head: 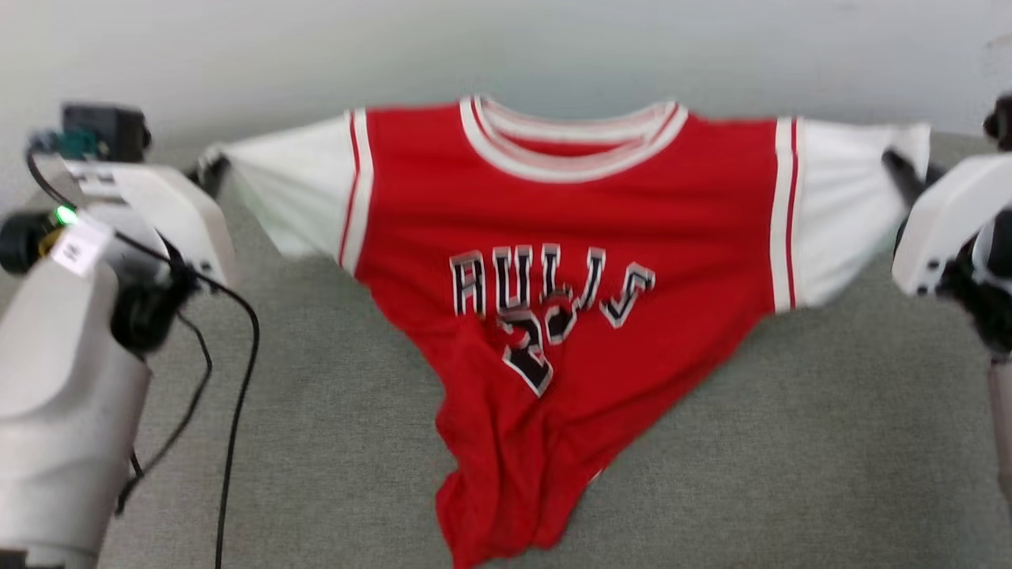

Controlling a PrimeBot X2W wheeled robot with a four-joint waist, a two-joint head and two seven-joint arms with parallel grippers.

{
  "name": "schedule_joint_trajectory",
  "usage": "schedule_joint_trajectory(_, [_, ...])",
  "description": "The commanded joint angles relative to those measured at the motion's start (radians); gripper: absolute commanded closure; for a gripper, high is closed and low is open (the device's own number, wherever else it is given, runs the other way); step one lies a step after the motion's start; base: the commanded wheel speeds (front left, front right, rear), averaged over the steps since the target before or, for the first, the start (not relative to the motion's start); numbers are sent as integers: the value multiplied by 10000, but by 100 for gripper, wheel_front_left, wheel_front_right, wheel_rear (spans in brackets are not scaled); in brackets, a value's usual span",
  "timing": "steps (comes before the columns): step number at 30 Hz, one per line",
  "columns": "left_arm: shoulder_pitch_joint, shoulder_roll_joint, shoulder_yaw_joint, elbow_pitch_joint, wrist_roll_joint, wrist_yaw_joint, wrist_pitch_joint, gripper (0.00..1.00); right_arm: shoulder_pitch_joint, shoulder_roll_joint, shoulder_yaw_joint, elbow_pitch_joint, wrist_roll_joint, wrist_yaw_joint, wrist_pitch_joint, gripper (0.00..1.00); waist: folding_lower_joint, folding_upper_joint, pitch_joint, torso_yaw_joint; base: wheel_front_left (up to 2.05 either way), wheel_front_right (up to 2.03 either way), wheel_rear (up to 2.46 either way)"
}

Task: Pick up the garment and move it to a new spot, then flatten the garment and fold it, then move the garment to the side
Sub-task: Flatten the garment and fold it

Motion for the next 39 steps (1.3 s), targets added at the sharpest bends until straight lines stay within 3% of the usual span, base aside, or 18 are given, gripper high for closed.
schedule_joint_trajectory(1, [-454, 66, 111, 90, 109, 76, -220, 100, -492, -130, 25, 127, -148, -10, -120, 100, 0, 0, 207, -67, 0, 0, 0])
schedule_joint_trajectory(8, [-2914, 178, 456, 774, 433, 270, -1208, 100, -3246, -279, -9, 971, -585, -13, -944, 100, 0, 0, 1216, -173, 0, 0, 0])
schedule_joint_trajectory(24, [-8207, 732, 1277, 1978, 478, 201, -2817, 100, -9263, -212, -116, 2922, -1020, -16, -2747, 100, 0, 0, 3880, -403, 0, 0, 0])
schedule_joint_trajectory(34, [-8704, 326, 1102, 3336, 200, -319, -3522, 100, -10750, 287, 931, 4808, -686, -13, -3413, 100, 0, 0, 5053, -414, 0, 0, 0])
schedule_joint_trajectory(39, [-8259, 108, 999, 4137, -131, -566, -3883, 100, -10527, 409, 1596, 5784, -207, -13, -3881, 100, 0, 0, 5236, -404, 0, 0, 0])
